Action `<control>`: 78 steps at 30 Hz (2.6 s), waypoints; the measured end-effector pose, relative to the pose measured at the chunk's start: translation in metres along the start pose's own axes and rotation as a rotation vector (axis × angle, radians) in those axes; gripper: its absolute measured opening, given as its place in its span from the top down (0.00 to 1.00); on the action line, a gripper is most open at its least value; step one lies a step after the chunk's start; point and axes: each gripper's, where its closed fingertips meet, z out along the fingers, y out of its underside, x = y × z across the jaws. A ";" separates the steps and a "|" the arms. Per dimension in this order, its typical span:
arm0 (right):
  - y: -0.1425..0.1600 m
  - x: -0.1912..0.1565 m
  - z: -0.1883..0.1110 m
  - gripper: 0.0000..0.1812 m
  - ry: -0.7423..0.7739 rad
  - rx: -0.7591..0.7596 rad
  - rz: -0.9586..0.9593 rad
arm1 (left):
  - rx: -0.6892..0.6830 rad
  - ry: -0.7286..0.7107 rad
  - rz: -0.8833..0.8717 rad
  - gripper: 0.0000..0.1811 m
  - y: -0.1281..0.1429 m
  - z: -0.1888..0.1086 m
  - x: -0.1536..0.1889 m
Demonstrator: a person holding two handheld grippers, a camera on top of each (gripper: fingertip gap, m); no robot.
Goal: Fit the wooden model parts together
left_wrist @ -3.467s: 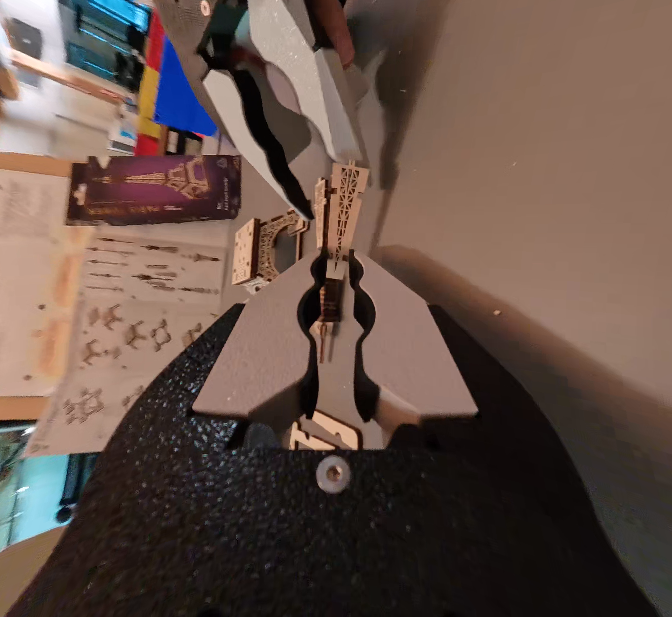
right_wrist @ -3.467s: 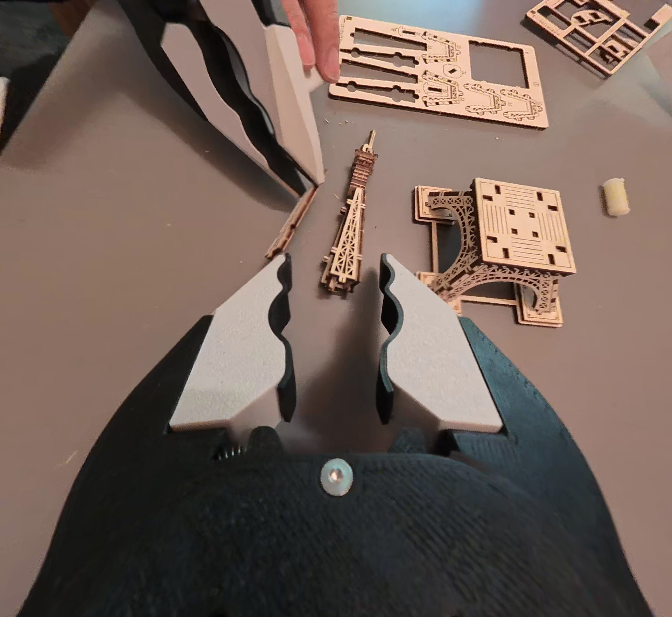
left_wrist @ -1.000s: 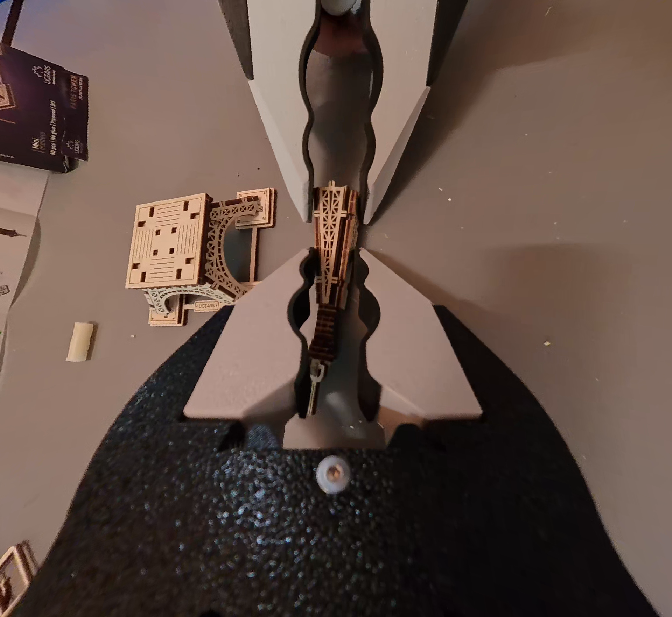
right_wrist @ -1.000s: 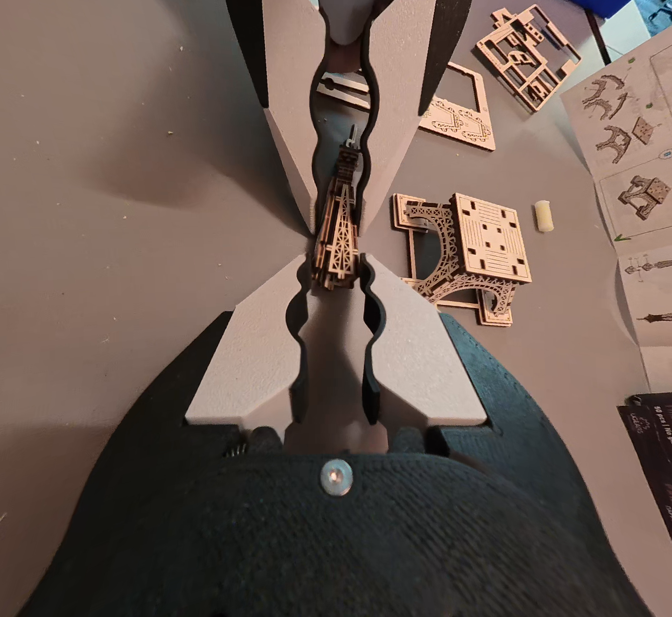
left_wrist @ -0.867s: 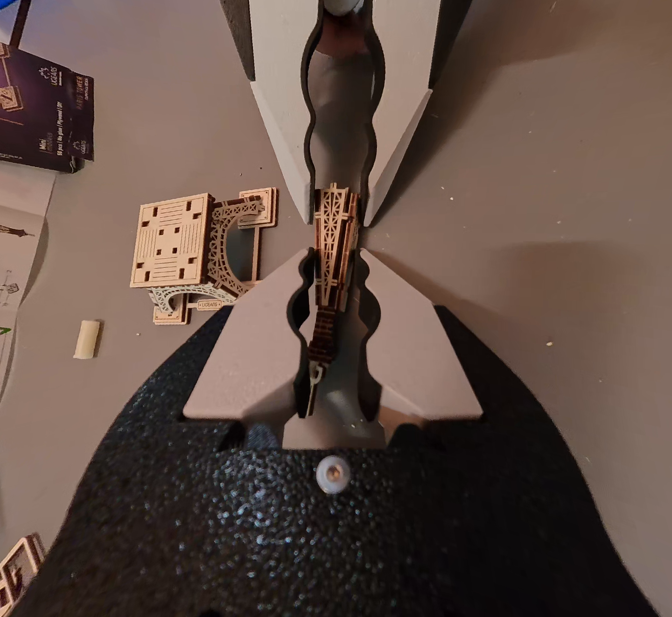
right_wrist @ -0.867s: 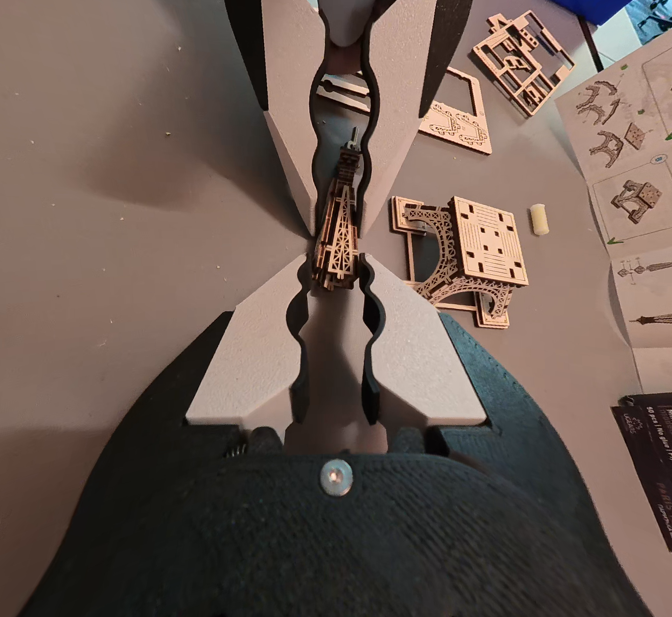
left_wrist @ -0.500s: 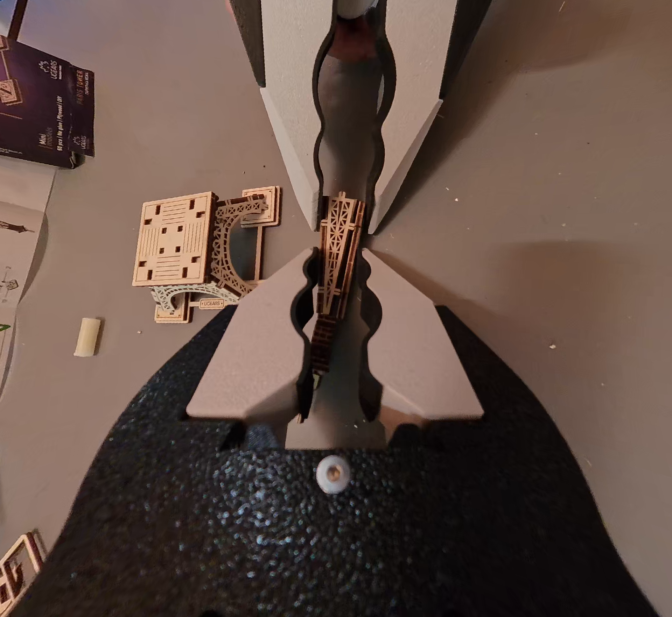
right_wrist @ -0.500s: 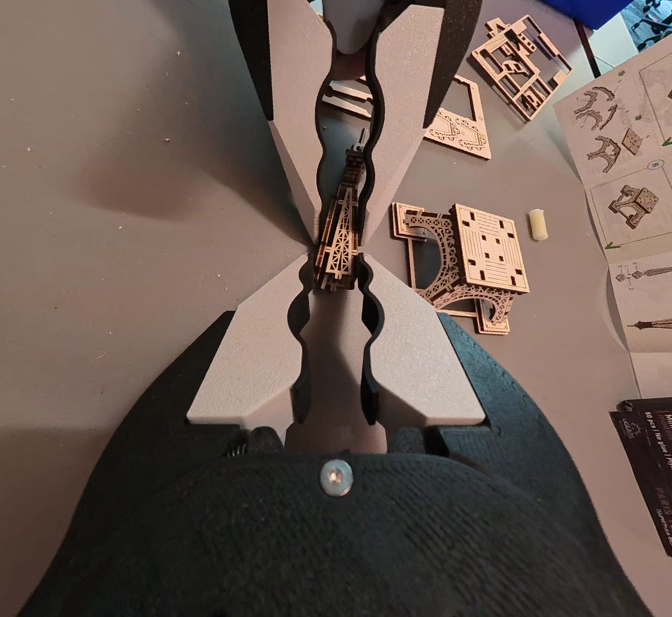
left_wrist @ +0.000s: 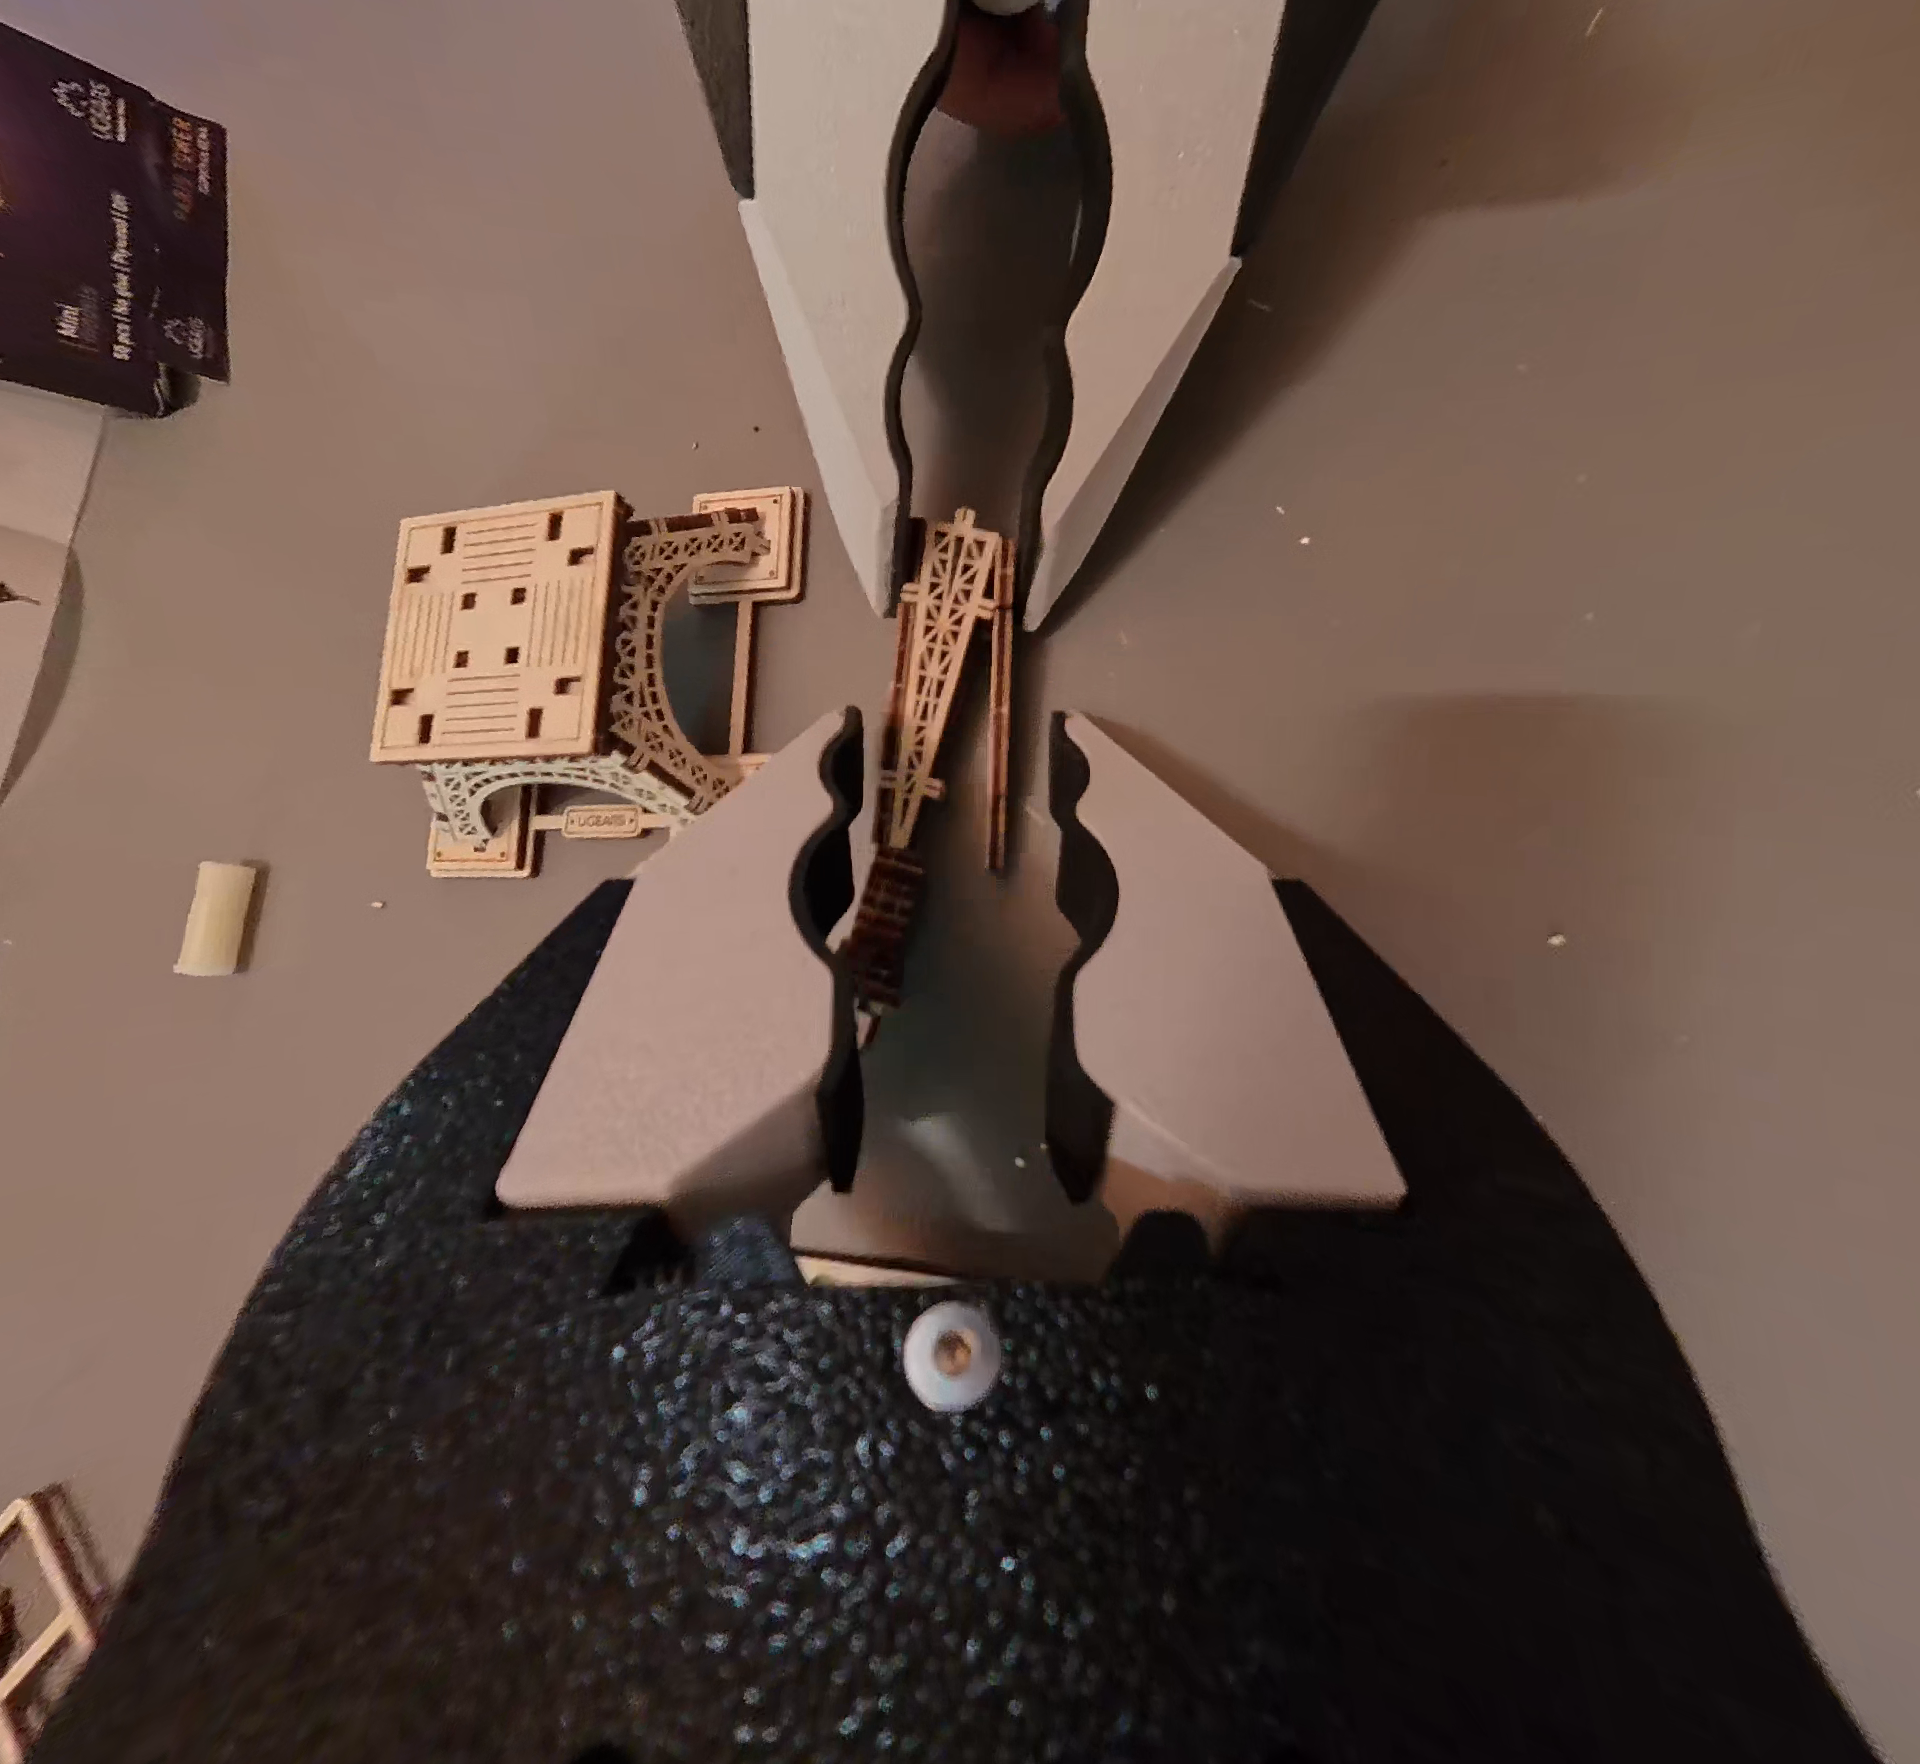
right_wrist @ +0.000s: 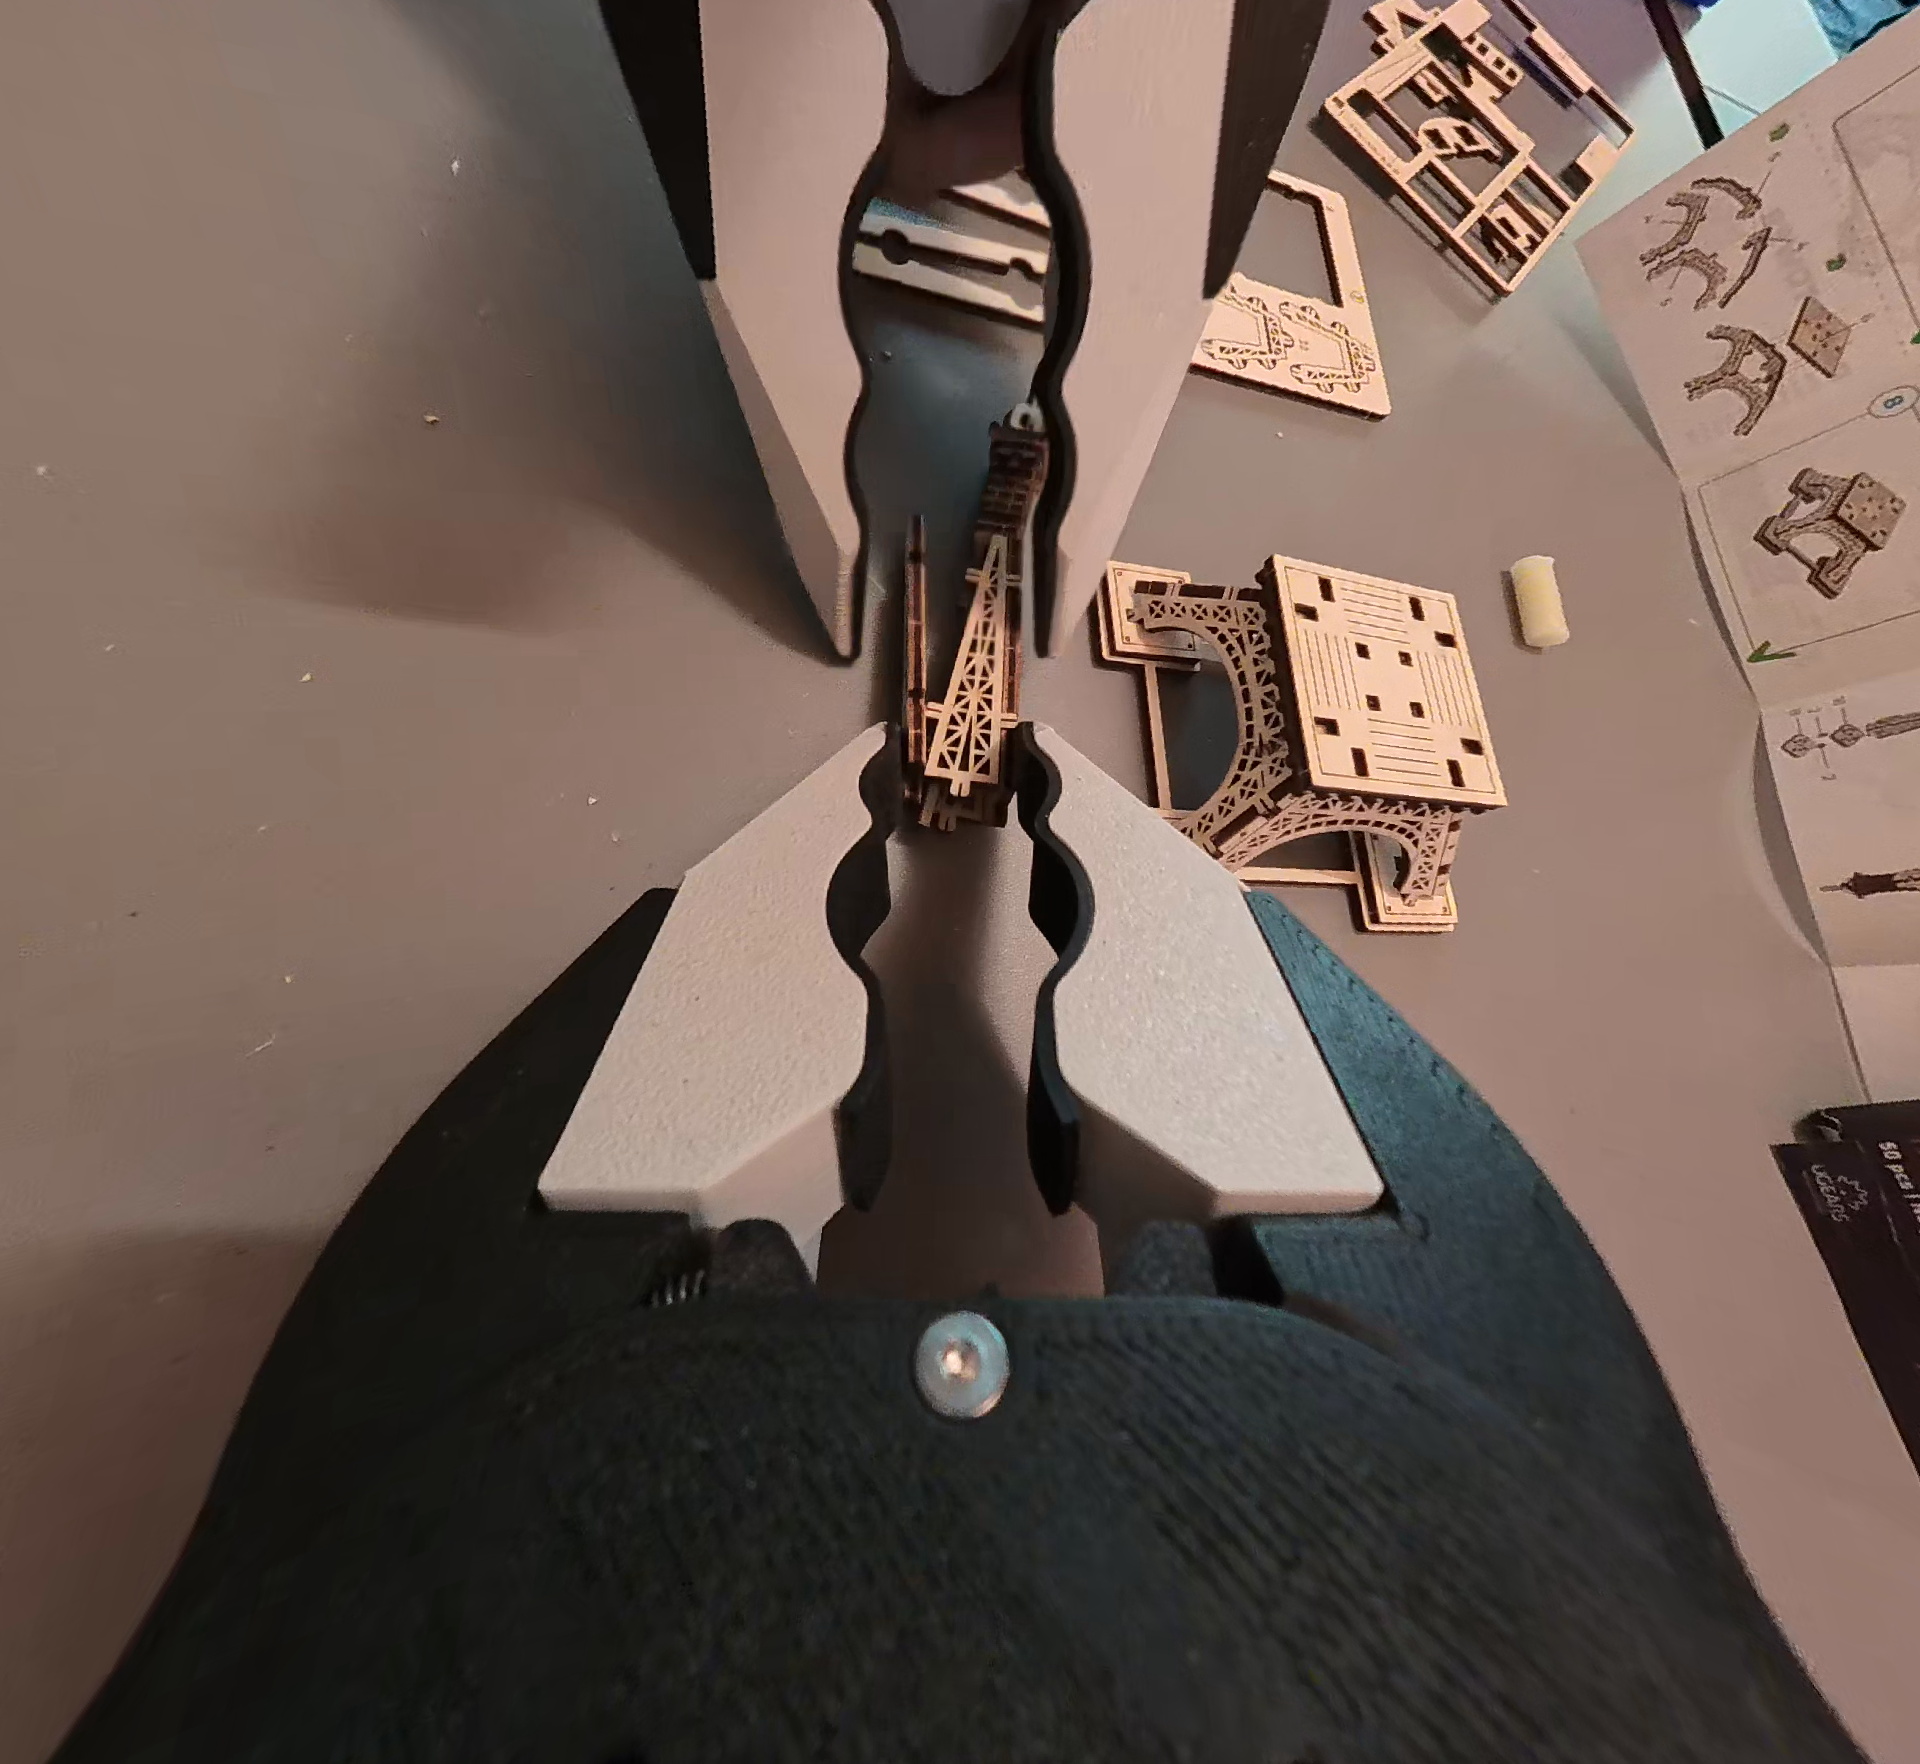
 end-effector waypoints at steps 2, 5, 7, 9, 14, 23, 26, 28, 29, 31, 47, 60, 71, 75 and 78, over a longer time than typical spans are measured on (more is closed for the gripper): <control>0.000 0.000 0.000 0.89 -0.005 0.000 0.005 | -0.015 -0.003 0.004 0.84 0.001 0.000 -0.003; 0.000 0.000 0.000 0.89 -0.015 -0.001 0.015 | -0.015 0.034 0.012 0.89 -0.001 0.005 -0.003; 0.000 -0.001 0.000 0.88 -0.019 -0.001 0.016 | -0.021 0.046 0.016 0.90 -0.002 0.006 -0.004; 0.001 0.000 0.000 0.88 -0.015 -0.004 0.015 | -0.032 0.058 0.022 0.90 -0.002 0.007 -0.005; 0.008 0.004 -0.005 0.84 0.000 -0.021 0.050 | -0.070 0.059 0.037 0.91 -0.002 0.008 -0.005; 0.010 0.004 -0.005 0.90 -0.007 -0.027 0.045 | -0.067 0.032 0.032 0.84 -0.004 0.009 -0.009; 0.010 0.003 -0.005 0.90 -0.013 -0.027 0.048 | -0.053 0.055 0.018 0.85 -0.006 0.011 -0.006; 0.009 0.002 -0.005 0.90 -0.029 -0.023 0.054 | -0.052 0.087 0.018 0.88 -0.007 0.011 -0.003; 0.009 0.001 -0.005 0.90 -0.036 -0.022 0.058 | -0.054 0.097 0.016 0.88 -0.007 0.012 -0.003; 0.009 0.000 -0.005 0.89 -0.047 -0.022 0.059 | -0.062 0.110 0.012 0.90 -0.006 0.012 -0.005; 0.011 0.008 -0.004 0.89 0.009 -0.030 0.056 | -0.091 0.063 -0.003 0.82 -0.003 0.010 -0.013; 0.011 0.009 -0.005 0.87 0.014 -0.028 0.054 | -0.042 0.053 -0.153 0.91 0.003 0.007 -0.013; 0.014 0.017 -0.005 0.89 0.041 -0.034 0.092 | -0.064 0.046 -0.193 0.85 0.003 0.008 -0.015; 0.014 0.018 -0.005 0.89 0.042 -0.035 0.093 | -0.077 -0.011 -0.185 0.78 0.010 -0.009 -0.016; 0.015 0.018 -0.004 0.88 0.050 -0.042 0.088 | -0.073 -0.053 -0.188 0.79 0.017 -0.023 -0.017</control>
